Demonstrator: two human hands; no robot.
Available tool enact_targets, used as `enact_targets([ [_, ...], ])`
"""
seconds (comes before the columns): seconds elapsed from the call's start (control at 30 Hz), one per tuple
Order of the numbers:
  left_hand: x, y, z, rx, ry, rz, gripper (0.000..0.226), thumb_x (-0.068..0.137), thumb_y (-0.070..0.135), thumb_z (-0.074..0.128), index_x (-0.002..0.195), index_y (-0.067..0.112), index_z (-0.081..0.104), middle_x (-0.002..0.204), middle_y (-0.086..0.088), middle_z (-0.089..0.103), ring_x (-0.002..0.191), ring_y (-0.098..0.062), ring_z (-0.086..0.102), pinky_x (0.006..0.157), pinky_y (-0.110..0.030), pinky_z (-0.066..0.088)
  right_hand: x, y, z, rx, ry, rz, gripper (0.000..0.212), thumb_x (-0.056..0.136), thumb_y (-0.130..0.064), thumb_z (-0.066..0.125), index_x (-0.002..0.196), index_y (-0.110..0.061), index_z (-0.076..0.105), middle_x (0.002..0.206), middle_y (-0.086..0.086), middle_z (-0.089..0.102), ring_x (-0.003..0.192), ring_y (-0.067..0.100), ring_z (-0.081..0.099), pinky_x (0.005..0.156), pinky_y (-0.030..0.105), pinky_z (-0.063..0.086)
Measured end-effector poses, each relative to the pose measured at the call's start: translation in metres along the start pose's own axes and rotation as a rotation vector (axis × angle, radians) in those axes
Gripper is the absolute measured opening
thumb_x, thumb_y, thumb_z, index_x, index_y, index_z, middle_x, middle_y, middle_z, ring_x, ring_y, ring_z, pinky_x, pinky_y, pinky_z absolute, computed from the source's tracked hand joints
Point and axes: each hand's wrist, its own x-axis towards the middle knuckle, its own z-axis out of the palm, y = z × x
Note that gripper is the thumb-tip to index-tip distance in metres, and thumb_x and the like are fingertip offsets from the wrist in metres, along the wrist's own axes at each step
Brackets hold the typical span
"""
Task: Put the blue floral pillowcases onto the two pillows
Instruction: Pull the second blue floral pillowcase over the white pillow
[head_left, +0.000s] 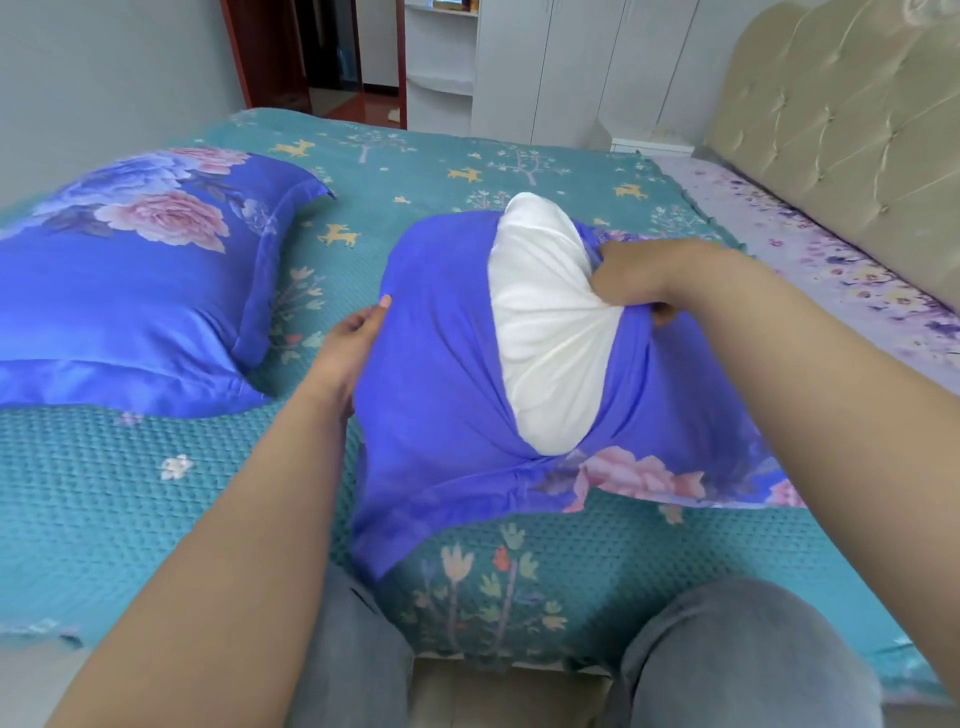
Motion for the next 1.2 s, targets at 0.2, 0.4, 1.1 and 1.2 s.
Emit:
enact_targets([
  [0.2, 0.020, -0.028, -0.022, 0.370, 0.120, -0.155, 0.043, 0.093, 0.043, 0.051, 0.098, 0.003, 0.067, 0.095, -0.014, 0.069, 0.081, -0.020, 0.060, 0.075, -0.033, 0.049, 0.019, -0.022, 0.050, -0.218, 0.186, -0.228, 0.045, 0.095, -0.043, 0.039, 0.129, -0.015, 0.047, 0.133, 0.014, 0.046, 0.119, 0.034, 0.050, 0.095, 0.042, 0.042],
  [0.4, 0.018, -0.016, -0.030, 0.706, 0.162, -0.042, 0.049, 0.087, 0.050, 0.057, 0.061, 0.008, 0.056, 0.063, -0.012, 0.055, 0.060, -0.023, 0.052, 0.079, -0.039, 0.056, 0.030, -0.010, 0.110, 0.037, 0.185, -0.526, 0.062, 0.092, -0.055, 0.031, 0.148, -0.031, 0.022, 0.157, -0.017, 0.010, 0.147, 0.016, -0.002, 0.117, 0.051, 0.006],
  [1.1, -0.020, 0.026, 0.036, 0.704, 0.177, 0.279, 0.042, 0.099, 0.026, 0.043, 0.059, 0.017, 0.034, 0.059, -0.002, 0.039, 0.056, -0.017, 0.037, 0.048, -0.023, 0.026, 0.021, -0.018, 0.171, -0.396, 0.058, -0.668, 0.062, 0.093, -0.055, 0.022, 0.150, -0.036, 0.007, 0.157, -0.016, 0.005, 0.146, 0.017, -0.006, 0.115, 0.054, 0.006],
  [1.2, -0.013, 0.016, 0.007, 0.949, 0.278, 0.161, 0.028, 0.098, 0.031, 0.042, 0.087, 0.008, 0.054, 0.099, -0.018, 0.062, 0.096, -0.032, 0.057, 0.077, -0.032, 0.039, 0.022, -0.021, 0.172, -0.295, 0.115, -0.690, 0.055, 0.097, -0.050, 0.026, 0.149, -0.036, 0.014, 0.155, -0.018, 0.011, 0.146, 0.014, -0.006, 0.116, 0.052, 0.002],
])
